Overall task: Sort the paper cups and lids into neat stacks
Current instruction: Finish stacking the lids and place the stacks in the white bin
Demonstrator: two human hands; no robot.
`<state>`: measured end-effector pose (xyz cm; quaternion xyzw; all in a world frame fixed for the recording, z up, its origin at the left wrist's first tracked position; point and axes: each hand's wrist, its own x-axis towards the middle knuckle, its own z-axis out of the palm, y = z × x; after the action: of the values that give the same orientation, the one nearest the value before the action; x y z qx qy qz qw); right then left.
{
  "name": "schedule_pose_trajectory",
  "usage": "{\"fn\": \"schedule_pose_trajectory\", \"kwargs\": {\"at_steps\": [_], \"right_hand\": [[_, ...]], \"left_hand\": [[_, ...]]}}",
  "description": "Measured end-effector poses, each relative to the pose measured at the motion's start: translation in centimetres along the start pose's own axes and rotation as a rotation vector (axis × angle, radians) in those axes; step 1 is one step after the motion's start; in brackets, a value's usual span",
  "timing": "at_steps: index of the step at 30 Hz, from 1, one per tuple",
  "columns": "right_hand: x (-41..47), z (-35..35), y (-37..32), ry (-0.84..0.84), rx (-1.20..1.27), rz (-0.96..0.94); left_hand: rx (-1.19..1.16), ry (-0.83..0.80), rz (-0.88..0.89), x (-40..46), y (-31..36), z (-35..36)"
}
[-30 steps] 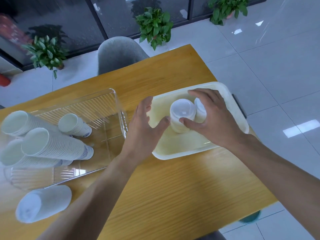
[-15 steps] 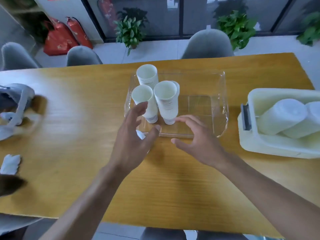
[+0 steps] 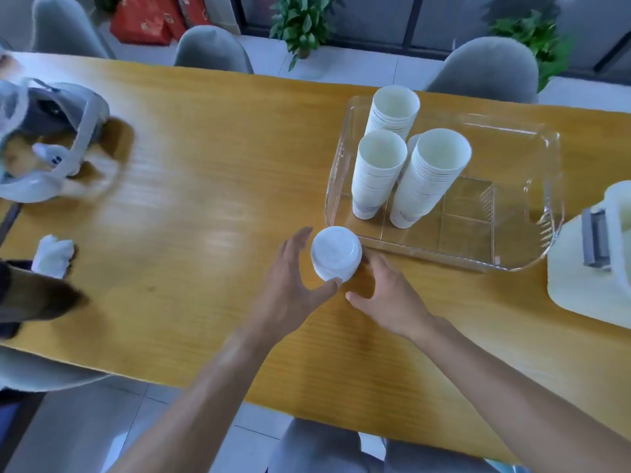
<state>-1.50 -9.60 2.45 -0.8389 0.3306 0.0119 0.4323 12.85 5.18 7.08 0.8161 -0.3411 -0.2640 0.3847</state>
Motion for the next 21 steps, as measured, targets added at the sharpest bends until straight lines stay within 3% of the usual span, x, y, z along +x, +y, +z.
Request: {"fn": "schedule_pose_trajectory", "kwargs": {"at_steps": [12,16,21], "right_hand": [[2.4,5.4,0.0,0.347,-0.036,-0.051],[2.5,4.8,-0.2,0.307,-0.045,-0.06],[0.3,1.9,0.2,0.231,0.17,-0.029]], "left_hand": [[-0.069,-0.036,0.011,1.6,-1.6,1.3],[-0.056,-0.039,0.033,1.6,-1.6,1.2],[-0.104,-0.054,0.084,1.1,0.4,1.5]]}}
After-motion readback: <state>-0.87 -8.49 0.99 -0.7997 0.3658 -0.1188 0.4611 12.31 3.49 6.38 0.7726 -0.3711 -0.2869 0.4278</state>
